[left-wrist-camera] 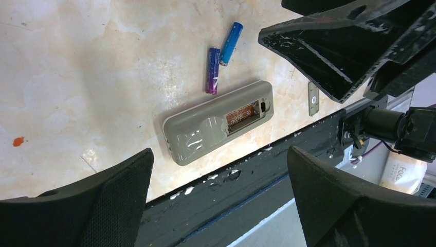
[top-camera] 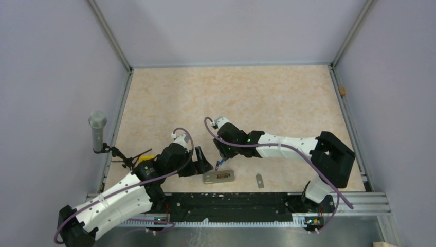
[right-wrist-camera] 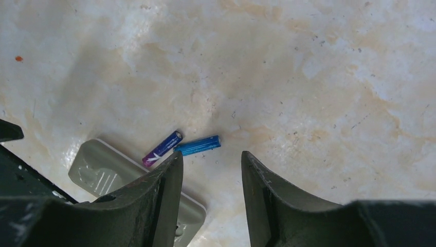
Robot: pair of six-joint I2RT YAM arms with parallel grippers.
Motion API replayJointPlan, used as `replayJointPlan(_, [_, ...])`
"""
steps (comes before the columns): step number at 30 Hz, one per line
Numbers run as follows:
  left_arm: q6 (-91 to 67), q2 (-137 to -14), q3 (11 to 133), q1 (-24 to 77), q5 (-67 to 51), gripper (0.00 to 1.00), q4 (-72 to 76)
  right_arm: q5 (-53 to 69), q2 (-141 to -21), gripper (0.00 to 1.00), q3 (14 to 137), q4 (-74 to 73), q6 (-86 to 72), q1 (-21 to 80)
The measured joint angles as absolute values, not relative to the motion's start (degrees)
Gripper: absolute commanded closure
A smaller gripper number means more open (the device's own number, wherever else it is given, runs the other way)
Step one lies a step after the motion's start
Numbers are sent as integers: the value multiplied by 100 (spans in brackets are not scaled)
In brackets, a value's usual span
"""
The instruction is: Load the batteries into the remote control
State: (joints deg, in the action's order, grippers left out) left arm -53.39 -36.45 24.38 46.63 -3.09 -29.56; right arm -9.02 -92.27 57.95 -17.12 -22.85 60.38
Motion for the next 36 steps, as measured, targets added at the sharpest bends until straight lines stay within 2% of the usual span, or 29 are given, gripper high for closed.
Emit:
replayJointPlan(15, [-4974, -3026, 2438, 4663, -331, 1, -3041, 224, -9389, 46, 5996, -1968, 344, 6038])
replayJointPlan(30, [-4936, -2434, 2438, 4663, -381, 1, -3197, 1671, -9240, 50, 5533, -1935, 3913, 5948])
replayJointPlan(36, [-4941, -2300, 2438, 4663, -381, 1, -3310, 1938, -9247, 50, 5502, -1863, 4713, 5850])
